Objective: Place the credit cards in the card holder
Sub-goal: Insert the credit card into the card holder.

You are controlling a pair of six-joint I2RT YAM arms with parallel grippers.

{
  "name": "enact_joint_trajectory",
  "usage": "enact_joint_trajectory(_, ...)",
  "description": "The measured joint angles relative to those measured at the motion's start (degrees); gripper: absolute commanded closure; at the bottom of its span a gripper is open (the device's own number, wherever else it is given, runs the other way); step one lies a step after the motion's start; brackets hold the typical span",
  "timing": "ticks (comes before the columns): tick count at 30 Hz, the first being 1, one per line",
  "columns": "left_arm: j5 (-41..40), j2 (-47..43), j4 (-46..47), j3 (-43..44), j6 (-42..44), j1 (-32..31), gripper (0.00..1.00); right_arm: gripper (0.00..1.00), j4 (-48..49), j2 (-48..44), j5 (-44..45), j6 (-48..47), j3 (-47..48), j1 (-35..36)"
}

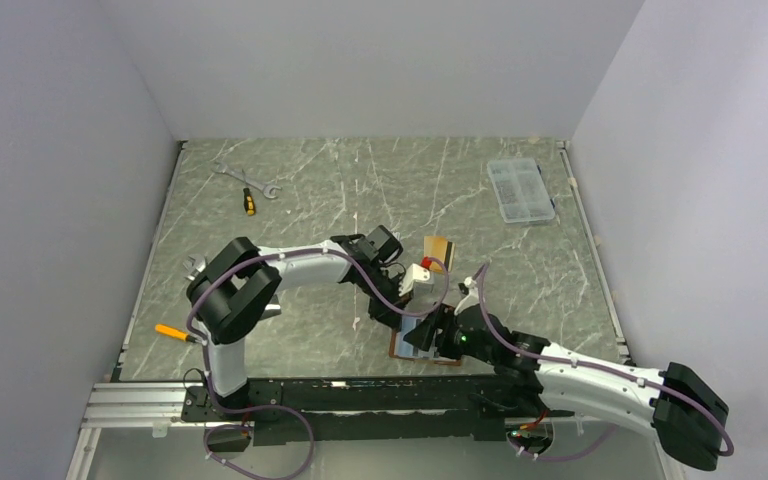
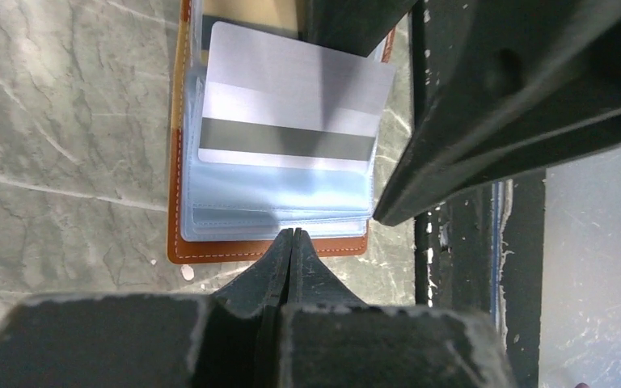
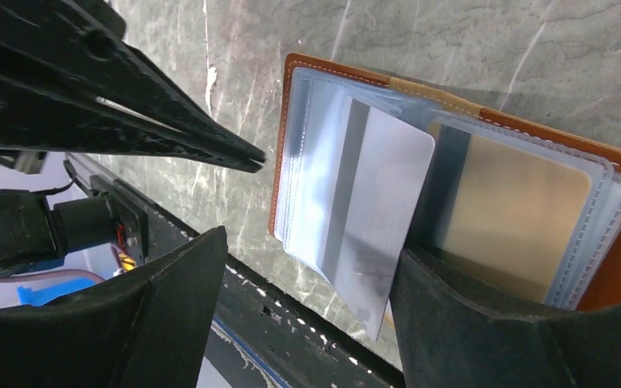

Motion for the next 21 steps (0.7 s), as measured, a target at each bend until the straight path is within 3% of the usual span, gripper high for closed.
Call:
enact_joint_trajectory(4, -2.9, 0.9, -0.1, 0.1, 0.0, -1.3, 0.99, 0.26, 3.3, 0.6, -0.6, -0.6, -1.2, -0.7)
enact_joint_trajectory(12, -8.3, 0.6, -0.6, 0.0, -0.2, -0.9, 0.99, 0.26, 15.8, 13.3, -4.0, -3.4, 0.6, -3.7)
enact_joint_trajectory(21, -10.2, -0.2, 0.1, -0.7, 0.0, -0.9, 0.99, 0.24, 16.8, 10.6, -5.2, -4.5, -0.8, -4.7)
